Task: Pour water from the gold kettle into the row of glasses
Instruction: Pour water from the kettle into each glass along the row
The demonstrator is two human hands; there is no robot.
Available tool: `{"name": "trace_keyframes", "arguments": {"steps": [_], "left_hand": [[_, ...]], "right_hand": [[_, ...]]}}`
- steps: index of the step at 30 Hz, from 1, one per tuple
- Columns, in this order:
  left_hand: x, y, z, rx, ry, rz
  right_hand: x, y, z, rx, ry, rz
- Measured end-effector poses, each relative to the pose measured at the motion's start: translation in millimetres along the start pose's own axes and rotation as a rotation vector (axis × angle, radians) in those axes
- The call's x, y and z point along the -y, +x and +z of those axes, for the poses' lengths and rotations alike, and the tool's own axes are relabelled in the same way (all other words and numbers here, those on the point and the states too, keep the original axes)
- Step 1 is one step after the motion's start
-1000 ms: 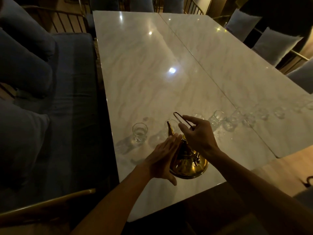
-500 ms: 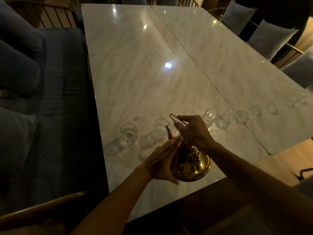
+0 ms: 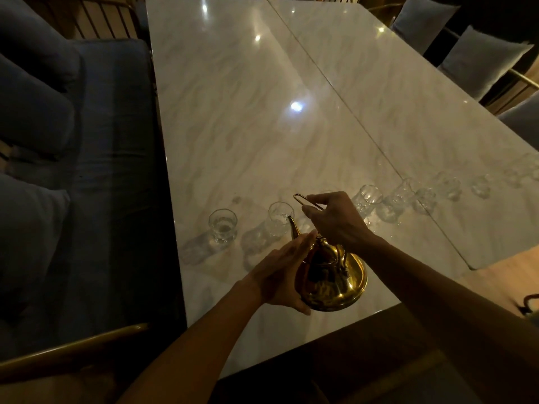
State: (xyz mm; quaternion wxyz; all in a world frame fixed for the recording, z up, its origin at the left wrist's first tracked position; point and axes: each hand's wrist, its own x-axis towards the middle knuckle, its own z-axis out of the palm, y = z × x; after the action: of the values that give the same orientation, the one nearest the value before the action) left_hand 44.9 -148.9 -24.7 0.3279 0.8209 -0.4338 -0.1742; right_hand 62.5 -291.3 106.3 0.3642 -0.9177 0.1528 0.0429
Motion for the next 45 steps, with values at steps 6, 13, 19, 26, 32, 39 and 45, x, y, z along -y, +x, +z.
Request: {"name": "trace_keyframes", "arguments": {"steps": [6,13,19,26,32,39,45], "left_hand": [[-3,1,-2,0.017,0.003,0.007],[3,3,0,0.015,0.017,0.025],[6,4,5,-0.016,0.003,0.044],[7,4,9,-0.025,-0.006,0.051],[7,7,11,-0.005,-0.007,0.039],[4,7,11,-0.008,-0.005,0.056],[4,8,13,-0.013,-0.009,0.050]], "right_hand": [[1,1,-2,0.011,-0.013,0.014],[0,3,-2,0.027,0.014,0.014],[3,2,-6,0.033,0.020,0.023],[1,2,-9,0.046,0.033,0.023],[1,1,-10,0.042,0.024,0.027],[-1,1,-11,0.046,0.013,0.027],[-3,1,-12,0.050,-0.003,0.021]]}}
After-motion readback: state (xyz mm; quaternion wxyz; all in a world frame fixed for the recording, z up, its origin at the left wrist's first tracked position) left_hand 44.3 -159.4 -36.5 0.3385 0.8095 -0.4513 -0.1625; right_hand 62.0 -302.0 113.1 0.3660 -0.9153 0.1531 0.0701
